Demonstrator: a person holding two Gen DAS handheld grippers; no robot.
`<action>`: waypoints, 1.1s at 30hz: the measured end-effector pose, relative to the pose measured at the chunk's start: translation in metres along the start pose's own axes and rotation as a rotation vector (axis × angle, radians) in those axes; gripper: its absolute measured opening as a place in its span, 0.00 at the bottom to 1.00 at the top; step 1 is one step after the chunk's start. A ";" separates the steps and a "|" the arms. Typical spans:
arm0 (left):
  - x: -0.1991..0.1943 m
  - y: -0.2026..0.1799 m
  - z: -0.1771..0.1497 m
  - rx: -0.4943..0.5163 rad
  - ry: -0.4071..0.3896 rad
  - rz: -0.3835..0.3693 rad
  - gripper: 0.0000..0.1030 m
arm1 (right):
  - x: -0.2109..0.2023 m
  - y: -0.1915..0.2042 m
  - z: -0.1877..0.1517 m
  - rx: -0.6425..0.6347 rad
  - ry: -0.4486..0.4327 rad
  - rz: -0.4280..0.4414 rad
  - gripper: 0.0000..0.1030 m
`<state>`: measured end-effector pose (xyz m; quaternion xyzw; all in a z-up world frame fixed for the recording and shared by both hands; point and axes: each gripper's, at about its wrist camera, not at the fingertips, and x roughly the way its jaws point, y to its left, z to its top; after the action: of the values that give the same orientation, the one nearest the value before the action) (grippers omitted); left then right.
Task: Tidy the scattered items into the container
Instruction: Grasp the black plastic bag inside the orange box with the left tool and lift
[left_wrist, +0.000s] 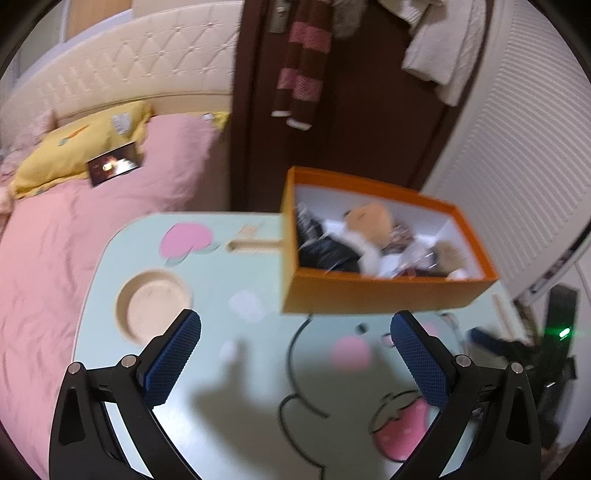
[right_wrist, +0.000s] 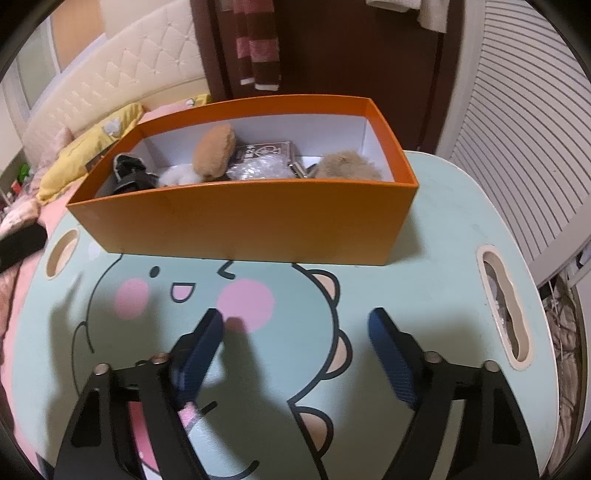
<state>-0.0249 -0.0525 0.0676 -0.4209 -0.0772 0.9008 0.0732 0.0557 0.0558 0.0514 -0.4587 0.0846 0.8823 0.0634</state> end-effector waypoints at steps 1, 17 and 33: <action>0.000 -0.001 0.006 0.011 0.000 -0.020 0.98 | -0.001 0.000 0.000 0.004 0.001 0.010 0.69; 0.068 -0.058 0.052 0.139 0.190 0.028 0.54 | -0.002 -0.007 0.003 0.054 0.009 0.097 0.54; 0.066 -0.050 0.047 0.087 0.154 0.046 0.18 | -0.004 -0.011 -0.001 0.053 -0.002 0.115 0.54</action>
<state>-0.0996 0.0059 0.0580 -0.4868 -0.0225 0.8698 0.0767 0.0607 0.0663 0.0534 -0.4502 0.1341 0.8825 0.0248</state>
